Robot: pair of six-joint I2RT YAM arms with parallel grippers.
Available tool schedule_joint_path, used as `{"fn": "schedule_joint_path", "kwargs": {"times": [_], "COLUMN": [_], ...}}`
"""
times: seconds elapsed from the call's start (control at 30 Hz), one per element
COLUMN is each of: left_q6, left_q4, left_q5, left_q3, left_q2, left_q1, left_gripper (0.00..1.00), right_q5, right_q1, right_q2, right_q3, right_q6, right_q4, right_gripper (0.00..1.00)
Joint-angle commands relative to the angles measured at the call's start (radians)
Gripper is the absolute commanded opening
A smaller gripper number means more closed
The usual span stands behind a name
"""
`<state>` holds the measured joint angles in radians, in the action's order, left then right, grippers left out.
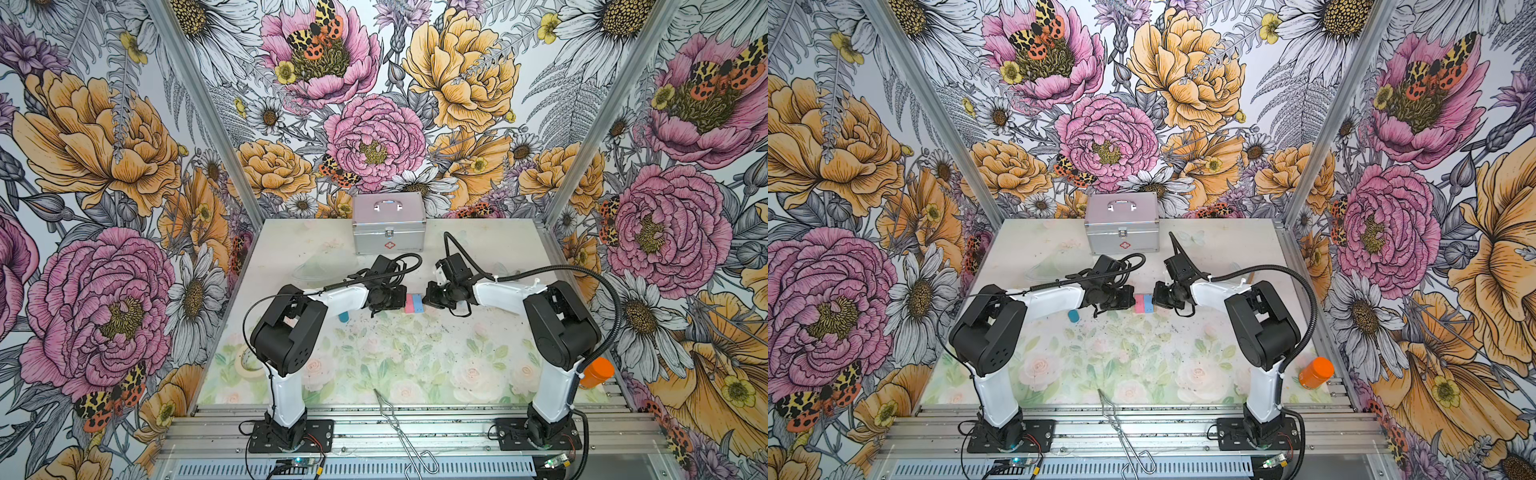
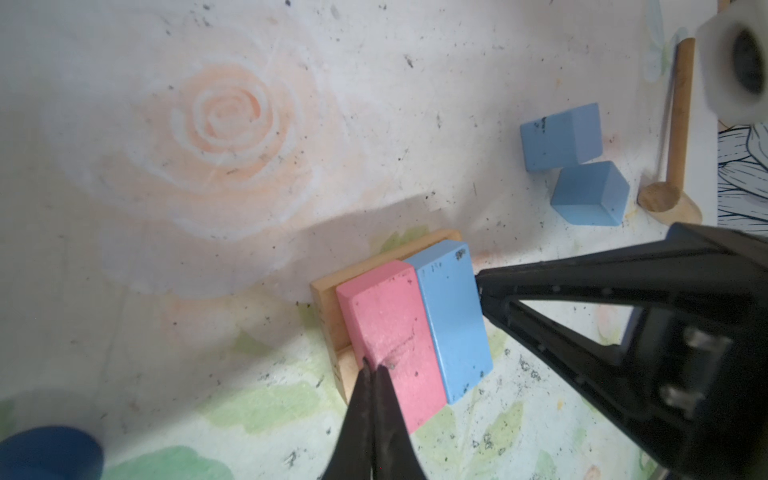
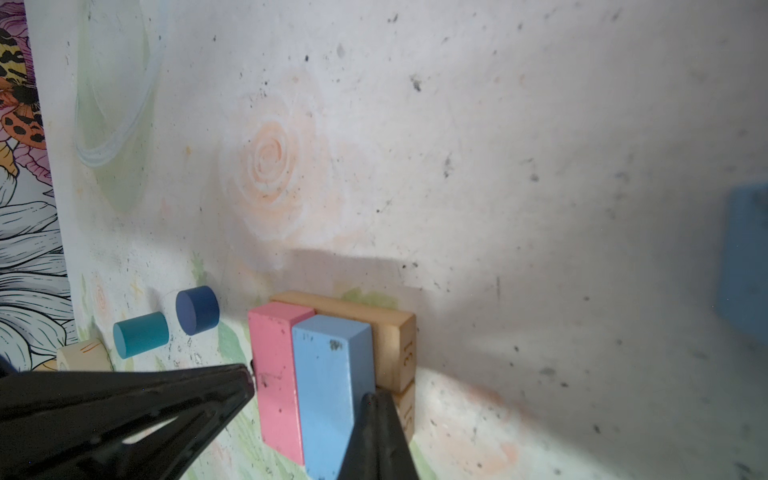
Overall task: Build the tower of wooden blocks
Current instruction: 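Press the pink and light-blue bars together between both grippers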
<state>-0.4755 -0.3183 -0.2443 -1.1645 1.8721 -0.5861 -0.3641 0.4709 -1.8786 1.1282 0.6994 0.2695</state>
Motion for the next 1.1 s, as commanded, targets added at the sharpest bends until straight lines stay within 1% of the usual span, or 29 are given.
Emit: {"fn": "schedule_joint_path", "kwargs": {"times": [0.0, 0.37, 0.53, 0.57, 0.67, 0.73, 0.9, 0.93, 1.07], "left_q6": [0.0, 0.002, 0.007, 0.009, 0.011, 0.01, 0.002, 0.001, -0.002], "left_q4": [-0.005, -0.007, -0.01, -0.013, -0.029, -0.043, -0.046, -0.046, -0.044], "left_q5": [0.01, 0.021, 0.052, 0.058, 0.075, 0.085, 0.065, 0.059, 0.05], "left_q3": [-0.026, -0.035, -0.036, -0.035, -0.031, -0.033, -0.045, -0.048, -0.057], "left_q2": [0.01, -0.003, -0.041, -0.079, -0.092, -0.084, -0.061, -0.023, -0.006], "left_q1": [0.008, 0.011, 0.016, 0.018, 0.026, 0.033, 0.038, 0.039, 0.037], "left_gripper": [0.0, 0.0, 0.0, 0.0, 0.0, 0.0, 0.0, 0.0, 0.0], "right_q5": [-0.001, 0.004, 0.01, 0.011, 0.013, 0.014, 0.014, 0.014, 0.014], "right_q1": [0.008, 0.009, 0.002, 0.002, 0.001, -0.002, -0.001, -0.001, -0.003], "right_q2": [0.014, 0.016, 0.02, 0.019, 0.022, 0.022, 0.026, 0.026, 0.029], "right_q3": [0.002, -0.003, -0.007, -0.008, -0.01, -0.01, -0.01, -0.011, -0.012], "right_q6": [0.007, 0.007, 0.006, 0.009, 0.007, 0.006, 0.006, 0.006, 0.008], "right_q4": [-0.025, -0.024, -0.025, -0.025, -0.025, -0.025, -0.026, -0.025, -0.025], "right_gripper": [0.0, 0.0, 0.0, 0.0, 0.0, 0.0, 0.0, 0.0, 0.0]}}
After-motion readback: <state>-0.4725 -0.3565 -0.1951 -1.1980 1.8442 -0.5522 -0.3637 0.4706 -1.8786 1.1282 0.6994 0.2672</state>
